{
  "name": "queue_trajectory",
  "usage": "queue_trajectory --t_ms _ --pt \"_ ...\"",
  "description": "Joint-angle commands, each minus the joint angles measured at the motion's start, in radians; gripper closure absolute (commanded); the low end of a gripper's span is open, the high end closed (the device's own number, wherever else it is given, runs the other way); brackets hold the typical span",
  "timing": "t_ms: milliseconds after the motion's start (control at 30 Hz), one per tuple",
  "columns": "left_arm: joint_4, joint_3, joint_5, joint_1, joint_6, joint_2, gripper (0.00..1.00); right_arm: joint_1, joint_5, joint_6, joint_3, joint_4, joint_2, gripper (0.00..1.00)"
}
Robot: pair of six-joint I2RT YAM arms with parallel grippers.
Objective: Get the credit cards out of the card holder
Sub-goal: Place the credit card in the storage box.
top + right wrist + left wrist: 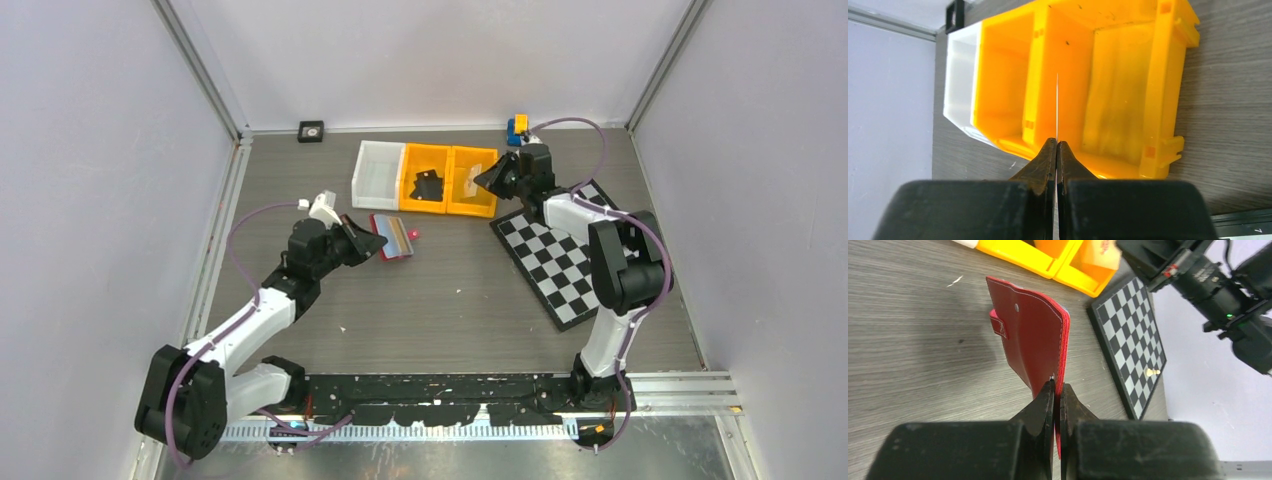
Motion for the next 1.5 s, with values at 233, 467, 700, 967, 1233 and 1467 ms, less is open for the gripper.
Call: queue_trajectory --t_ms 233,467,700,967,1233,1467 --pt "-0.102 0.032 -0.207 0.006 0.091 -0.151 1.00 0.007 0.090 -0.052 -0.013 0.055 -0.076 0.99" --pt "-0.161 0.005 -0.379 0.006 0.045 -0.224 1.00 0.007 0.096 -0.094 0.140 -0.031 0.037 0.99" --pt "-0.149 -0.004 -0.366 0.006 0.035 -0.224 1.00 0.007 0.118 -0.129 0.207 -0.112 0.081 1.00" --pt "-0.143 0.002 -0.325 0.006 0.031 -0.219 1.00 0.019 0.106 -0.144 0.258 -0.174 0.077 1.00" --pt "-0.238 -0.020 -0.518 0.006 -0.006 -0.336 1.00 0.137 0.127 -0.158 0.380 -0.271 0.057 1.00" --pt "-0.282 -0.011 -0.559 0.006 -0.029 -0.329 1.00 0.260 0.166 -0.072 0.578 -0.271 0.204 1.00"
